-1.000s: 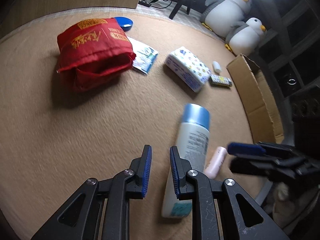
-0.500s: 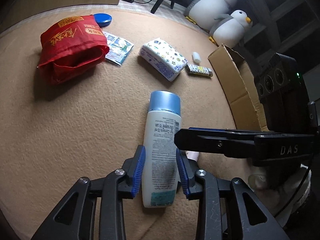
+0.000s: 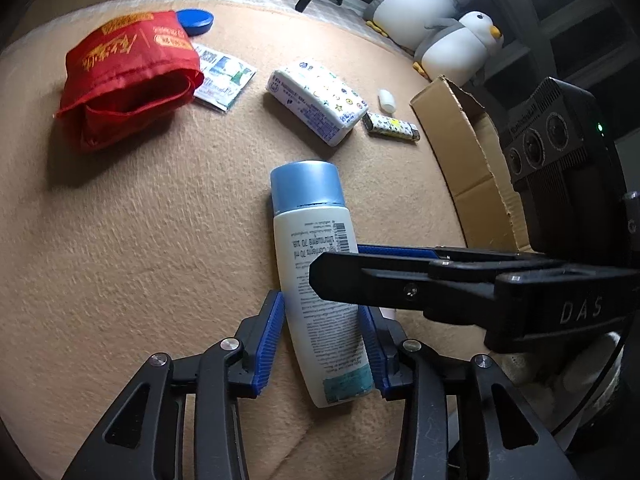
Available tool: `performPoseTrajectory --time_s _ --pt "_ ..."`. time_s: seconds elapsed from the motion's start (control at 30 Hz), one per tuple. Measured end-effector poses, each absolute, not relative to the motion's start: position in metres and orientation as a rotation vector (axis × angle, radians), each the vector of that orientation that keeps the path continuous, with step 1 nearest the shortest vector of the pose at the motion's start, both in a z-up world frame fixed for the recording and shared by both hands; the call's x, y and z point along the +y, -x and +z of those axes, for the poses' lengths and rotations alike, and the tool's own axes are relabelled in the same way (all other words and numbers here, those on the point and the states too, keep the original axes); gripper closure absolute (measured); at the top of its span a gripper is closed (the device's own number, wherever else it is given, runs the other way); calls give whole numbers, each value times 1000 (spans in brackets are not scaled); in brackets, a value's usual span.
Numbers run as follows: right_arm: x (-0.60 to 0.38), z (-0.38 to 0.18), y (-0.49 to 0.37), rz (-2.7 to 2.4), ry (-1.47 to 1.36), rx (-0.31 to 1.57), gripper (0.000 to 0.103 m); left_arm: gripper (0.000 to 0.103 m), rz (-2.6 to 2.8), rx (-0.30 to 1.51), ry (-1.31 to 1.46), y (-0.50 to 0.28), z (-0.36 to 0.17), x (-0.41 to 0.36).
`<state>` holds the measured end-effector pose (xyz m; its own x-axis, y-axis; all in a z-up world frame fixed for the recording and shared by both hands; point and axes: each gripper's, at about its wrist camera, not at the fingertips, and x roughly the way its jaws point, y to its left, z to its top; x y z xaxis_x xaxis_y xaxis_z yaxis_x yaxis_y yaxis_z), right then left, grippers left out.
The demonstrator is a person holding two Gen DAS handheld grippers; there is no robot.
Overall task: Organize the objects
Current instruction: 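Move the right tool to the white-and-blue lotion bottle and grasp it, then carry the lotion bottle with the right tool over the box and release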
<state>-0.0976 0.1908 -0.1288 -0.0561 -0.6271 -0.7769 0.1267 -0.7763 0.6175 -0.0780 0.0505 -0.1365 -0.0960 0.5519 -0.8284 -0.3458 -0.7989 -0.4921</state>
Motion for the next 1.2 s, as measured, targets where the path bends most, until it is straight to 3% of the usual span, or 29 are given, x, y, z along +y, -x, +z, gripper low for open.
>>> performPoseTrajectory --time_s 0.27,0.83,1.2 --pt "192 -140 93 -1893 -1733 -510 65 59 1924 -238 1597 73 -140 54" --pt "221 -93 97 -1986 -1616 -567 65 59 1988 -184 1468 73 -83 78" --pt "300 -58 89 -2151 -1547 -609 65 59 1913 -110 1363 77 -62 187"
